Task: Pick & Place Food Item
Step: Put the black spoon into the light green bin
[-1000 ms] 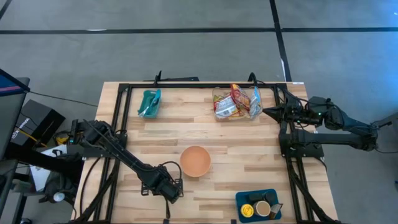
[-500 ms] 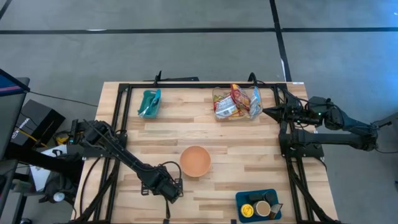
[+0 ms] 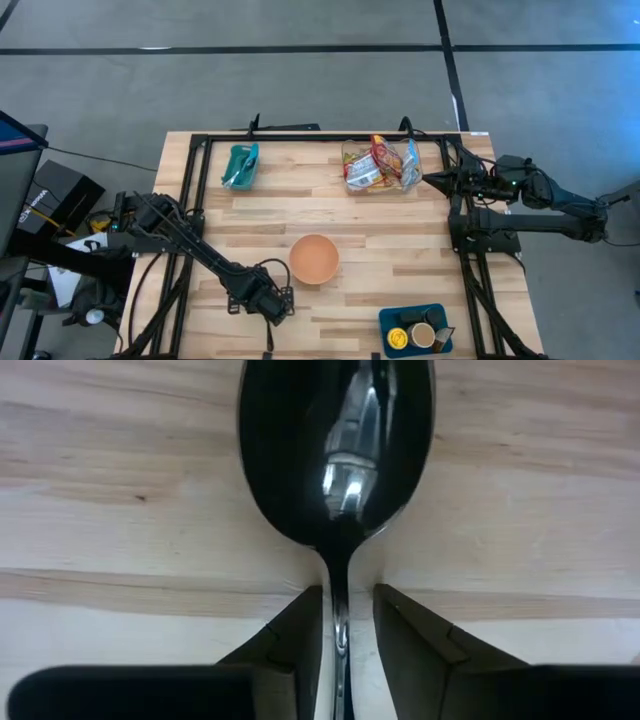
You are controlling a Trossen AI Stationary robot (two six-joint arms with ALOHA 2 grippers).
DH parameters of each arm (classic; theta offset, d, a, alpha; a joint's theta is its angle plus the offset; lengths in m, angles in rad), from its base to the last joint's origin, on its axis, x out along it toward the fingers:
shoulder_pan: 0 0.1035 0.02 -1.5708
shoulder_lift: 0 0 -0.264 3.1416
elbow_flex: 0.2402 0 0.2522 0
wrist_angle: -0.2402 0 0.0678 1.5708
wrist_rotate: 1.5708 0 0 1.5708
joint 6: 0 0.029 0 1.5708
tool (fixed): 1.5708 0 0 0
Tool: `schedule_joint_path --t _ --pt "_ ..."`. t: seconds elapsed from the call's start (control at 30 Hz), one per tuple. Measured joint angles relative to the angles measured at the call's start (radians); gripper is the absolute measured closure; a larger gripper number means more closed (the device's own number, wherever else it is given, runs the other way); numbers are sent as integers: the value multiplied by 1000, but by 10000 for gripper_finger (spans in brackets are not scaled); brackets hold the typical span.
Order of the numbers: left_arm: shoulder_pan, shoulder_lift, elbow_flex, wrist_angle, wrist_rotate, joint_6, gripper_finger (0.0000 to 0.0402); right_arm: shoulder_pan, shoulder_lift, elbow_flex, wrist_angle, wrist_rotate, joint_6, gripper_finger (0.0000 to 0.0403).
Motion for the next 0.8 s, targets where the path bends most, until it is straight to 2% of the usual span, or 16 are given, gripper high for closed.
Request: schedule_joint_path --t 0.17,0.5,0.8 --pt "0 0 0 -19 1 0 329 0 0 0 0 0 0 403" --pt "-1 -1 0 -30 0 6 392 0 0 0 0 0 0 403" --pt "-1 -1 -2 -43 -1 5 371 0 0 0 0 0 0 403"
